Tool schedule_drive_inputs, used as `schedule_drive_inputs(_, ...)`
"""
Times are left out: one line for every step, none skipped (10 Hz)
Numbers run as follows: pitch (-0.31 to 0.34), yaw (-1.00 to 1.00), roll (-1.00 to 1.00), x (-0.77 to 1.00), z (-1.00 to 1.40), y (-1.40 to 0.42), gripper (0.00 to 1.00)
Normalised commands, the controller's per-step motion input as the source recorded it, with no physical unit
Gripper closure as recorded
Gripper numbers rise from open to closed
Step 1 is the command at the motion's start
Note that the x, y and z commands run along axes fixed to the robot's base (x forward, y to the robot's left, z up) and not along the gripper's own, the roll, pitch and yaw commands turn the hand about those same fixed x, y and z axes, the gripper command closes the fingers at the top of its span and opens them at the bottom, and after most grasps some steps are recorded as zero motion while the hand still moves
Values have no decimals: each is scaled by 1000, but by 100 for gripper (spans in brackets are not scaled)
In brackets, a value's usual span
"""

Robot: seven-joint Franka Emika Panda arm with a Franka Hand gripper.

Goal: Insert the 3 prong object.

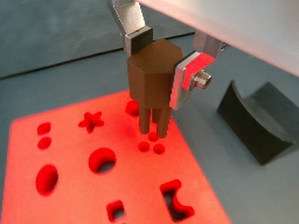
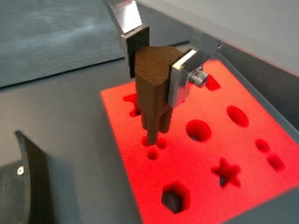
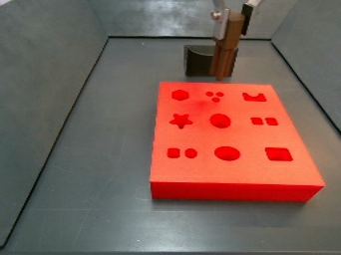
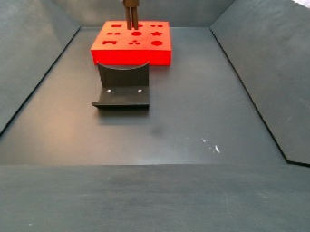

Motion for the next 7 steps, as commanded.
schedule_drive_inputs(0,849,107,231,-77,0,100)
schedule_drive_inputs(0,697,151,71,-57,-34,100)
schedule_drive_inputs(-19,214,123,-34,-26,-97,100)
schedule_drive_inputs(-10,34,201,-83,-151,-217,100)
schedule_drive_inputs(0,0,260,-54,-269,-271,100)
schedule_drive_inputs(0,-77,436,83,-306,-280,100)
schedule_drive_inputs(11,-286,500,314,-220,-137,100)
